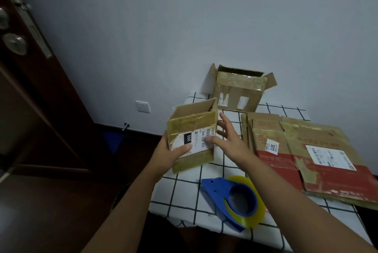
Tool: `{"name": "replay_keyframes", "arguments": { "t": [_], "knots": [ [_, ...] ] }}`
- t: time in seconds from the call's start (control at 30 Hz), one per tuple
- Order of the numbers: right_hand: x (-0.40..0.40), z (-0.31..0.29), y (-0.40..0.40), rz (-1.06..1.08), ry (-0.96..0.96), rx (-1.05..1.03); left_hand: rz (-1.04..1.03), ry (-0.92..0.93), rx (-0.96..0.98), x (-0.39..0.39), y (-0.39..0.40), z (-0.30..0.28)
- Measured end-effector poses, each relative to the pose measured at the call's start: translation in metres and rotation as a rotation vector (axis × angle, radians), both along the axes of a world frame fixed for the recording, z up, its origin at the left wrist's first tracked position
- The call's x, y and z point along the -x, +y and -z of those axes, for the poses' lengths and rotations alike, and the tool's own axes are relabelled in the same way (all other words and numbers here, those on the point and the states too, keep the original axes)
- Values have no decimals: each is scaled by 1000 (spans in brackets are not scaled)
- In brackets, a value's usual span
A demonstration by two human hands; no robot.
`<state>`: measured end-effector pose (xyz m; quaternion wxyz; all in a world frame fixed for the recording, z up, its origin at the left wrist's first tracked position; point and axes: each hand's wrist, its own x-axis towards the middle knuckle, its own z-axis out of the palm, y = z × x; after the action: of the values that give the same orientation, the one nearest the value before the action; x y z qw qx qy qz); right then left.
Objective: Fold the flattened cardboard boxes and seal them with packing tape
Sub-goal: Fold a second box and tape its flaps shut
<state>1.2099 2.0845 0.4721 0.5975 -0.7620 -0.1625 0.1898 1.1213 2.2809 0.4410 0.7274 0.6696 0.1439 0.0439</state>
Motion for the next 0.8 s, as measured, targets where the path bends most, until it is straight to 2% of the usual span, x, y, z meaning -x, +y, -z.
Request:
{"name": "replay_keyframes", "arguments": {
  "t": [0.13, 0.33, 0.5, 0.63, 0.73, 0.8],
  "knots": [
    [4, 10, -1, 26, -3, -8, -53, -1, -82, -5, 0, 3],
    [8, 10, -6, 136, 40, 4, -102, 49, -45, -5, -9, 3],
    [6, 13, -14, 196, 192, 88, -47, 83, -73, -2, -12, -10],
    [5, 13, -21, 166, 410, -136, -48, 140, -17, 3, -5, -13],
    [2, 15, -26, 187, 377, -261, -49, 139, 52, 2, -3, -16],
    [1, 15, -27, 166, 311, -233, -67, 125, 40, -1, -3, -20]
  ]
}}
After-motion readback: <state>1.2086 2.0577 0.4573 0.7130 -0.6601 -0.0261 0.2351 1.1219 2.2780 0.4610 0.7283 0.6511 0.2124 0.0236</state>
